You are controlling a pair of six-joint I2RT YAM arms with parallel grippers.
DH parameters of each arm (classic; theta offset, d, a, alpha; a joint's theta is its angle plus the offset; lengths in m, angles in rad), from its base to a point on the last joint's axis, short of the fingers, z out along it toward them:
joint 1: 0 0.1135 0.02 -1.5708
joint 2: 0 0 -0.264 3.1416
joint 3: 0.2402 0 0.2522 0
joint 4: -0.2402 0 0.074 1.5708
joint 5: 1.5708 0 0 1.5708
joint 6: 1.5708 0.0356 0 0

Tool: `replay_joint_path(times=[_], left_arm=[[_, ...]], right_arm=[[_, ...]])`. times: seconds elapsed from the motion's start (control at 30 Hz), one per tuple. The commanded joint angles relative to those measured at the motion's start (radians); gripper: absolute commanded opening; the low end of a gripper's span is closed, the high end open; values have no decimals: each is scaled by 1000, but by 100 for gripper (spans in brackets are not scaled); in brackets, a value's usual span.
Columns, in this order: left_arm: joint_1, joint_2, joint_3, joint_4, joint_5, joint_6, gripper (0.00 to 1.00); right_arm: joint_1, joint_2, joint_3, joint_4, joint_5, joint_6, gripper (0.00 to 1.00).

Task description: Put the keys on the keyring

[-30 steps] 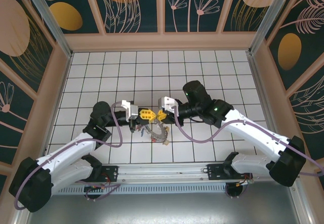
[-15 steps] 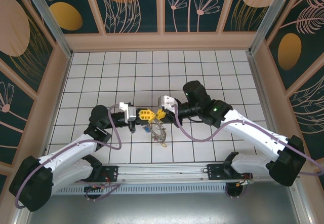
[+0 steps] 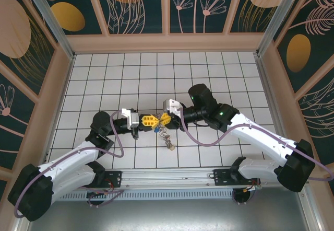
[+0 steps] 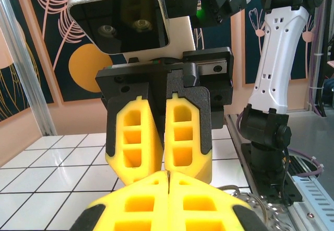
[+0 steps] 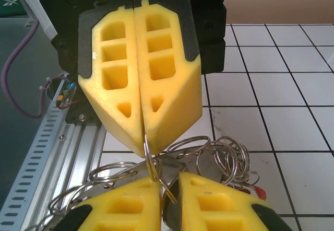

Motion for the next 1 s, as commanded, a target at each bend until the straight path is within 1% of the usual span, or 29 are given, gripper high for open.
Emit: replay_joint_path(times=[0.0, 0.43, 0.6, 0.9, 0.97], left_arm=[[-8, -2, -9, 30, 22, 0, 0], [-8, 27, 0, 46, 22, -3, 0], [-8, 35, 6, 49, 20, -5, 0], [-8, 52, 8, 95, 20, -24, 0], [-7, 53, 10, 99, 22, -26, 0]], right_arm=[[8, -11, 1, 103, -53, 8, 16], [11, -32, -9, 101, -55, 1, 22], [12, -41, -13, 85, -64, -7, 27], [12, -29, -5, 51, -62, -18, 26], [11, -29, -6, 45, -50, -22, 28]])
